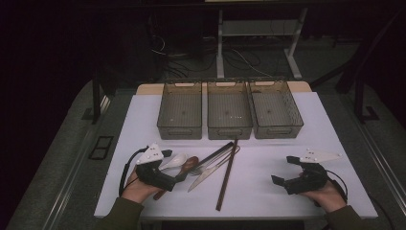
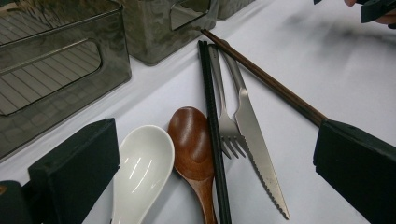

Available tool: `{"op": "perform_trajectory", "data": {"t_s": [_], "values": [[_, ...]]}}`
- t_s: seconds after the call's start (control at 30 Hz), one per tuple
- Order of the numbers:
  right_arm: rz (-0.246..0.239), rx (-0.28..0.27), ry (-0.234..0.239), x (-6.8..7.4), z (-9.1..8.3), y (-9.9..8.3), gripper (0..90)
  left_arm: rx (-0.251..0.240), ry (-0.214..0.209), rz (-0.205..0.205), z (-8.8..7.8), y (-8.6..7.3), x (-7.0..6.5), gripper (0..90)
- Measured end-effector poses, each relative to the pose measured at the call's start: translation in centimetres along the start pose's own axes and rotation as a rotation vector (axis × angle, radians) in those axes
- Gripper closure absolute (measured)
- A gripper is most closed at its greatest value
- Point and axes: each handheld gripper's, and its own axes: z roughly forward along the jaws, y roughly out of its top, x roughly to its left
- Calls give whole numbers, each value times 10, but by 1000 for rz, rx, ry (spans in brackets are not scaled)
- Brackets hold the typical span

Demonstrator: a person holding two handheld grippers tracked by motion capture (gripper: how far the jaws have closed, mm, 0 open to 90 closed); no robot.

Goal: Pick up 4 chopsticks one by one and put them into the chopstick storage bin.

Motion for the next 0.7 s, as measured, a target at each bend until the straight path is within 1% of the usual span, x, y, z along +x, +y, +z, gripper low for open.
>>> {"op": "perform_trajectory", "data": {"t_s": [0.23, 0.37, 0.43, 0.57, 0.63, 0.7], "values": [[6, -10, 3, -1, 0, 0, 4, -3, 2, -7, 0, 0, 1, 0], [18, -22, 10, 0, 1, 0, 4, -1, -2, -2, 1, 1, 1, 0], [16, -22, 17, 1, 2, 0, 4, -2, 0, -2, 1, 2, 1, 0], [12, -9, 11, 2, 4, -1, 4, -8, -3, -2, 2, 3, 1, 0], [-2, -4, 12, 2, 5, -1, 4, -8, -1, -1, 2, 4, 1, 0], [-5, -1, 12, 3, 5, -1, 4, -7, -1, -2, 3, 4, 1, 0]]}}
